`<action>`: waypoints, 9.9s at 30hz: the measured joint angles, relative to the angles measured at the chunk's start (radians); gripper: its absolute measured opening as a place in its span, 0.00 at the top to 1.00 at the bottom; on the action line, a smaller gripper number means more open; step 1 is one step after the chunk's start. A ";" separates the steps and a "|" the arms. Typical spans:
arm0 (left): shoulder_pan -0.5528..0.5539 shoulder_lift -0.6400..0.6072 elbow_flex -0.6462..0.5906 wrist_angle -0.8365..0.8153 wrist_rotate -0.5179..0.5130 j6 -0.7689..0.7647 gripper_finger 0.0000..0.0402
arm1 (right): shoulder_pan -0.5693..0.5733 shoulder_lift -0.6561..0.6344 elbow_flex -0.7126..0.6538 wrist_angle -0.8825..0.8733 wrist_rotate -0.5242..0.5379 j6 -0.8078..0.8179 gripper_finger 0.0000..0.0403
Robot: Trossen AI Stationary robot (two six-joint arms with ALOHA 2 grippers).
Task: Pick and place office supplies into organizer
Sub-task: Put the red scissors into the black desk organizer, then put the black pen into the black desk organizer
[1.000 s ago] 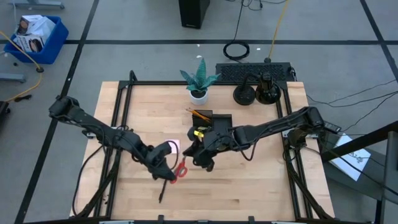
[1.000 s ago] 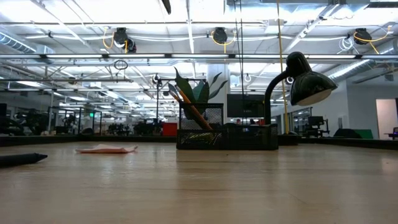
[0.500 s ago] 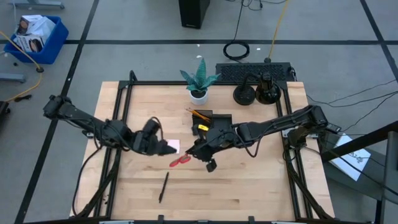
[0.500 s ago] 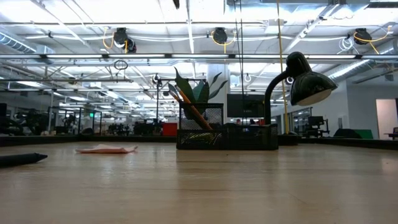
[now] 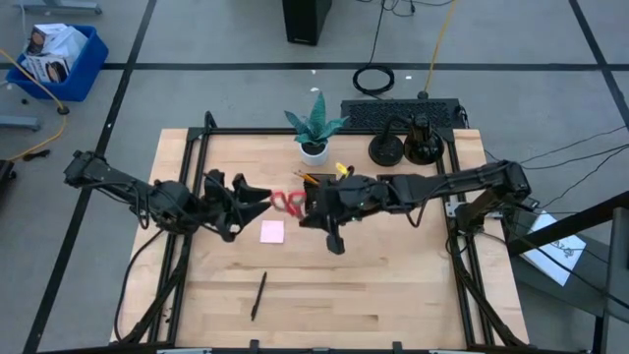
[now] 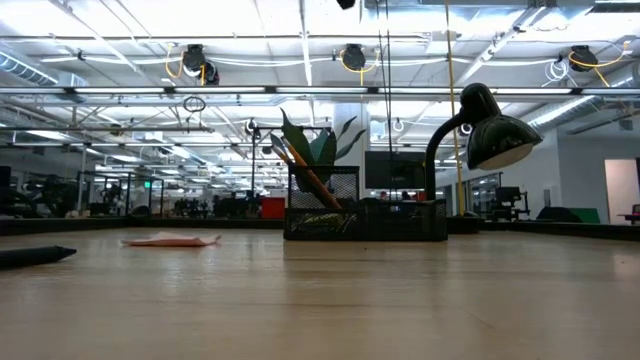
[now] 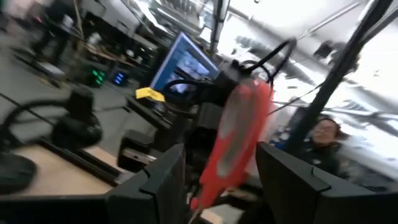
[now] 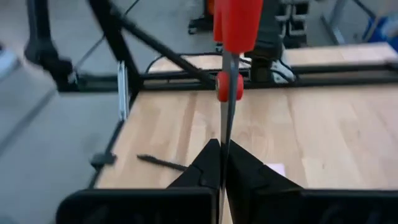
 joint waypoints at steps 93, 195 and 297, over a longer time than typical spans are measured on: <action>0.145 0.073 -0.001 0.206 0.055 0.004 0.96 | -0.049 0.007 -0.083 0.205 -0.159 0.303 0.87; 0.486 0.923 0.010 0.738 -0.051 0.016 0.78 | 0.009 -0.870 -1.056 0.898 -0.001 0.783 0.66; -0.394 0.875 0.367 -1.153 0.462 -1.617 0.67 | -0.007 -0.745 -1.056 0.615 0.135 0.411 0.68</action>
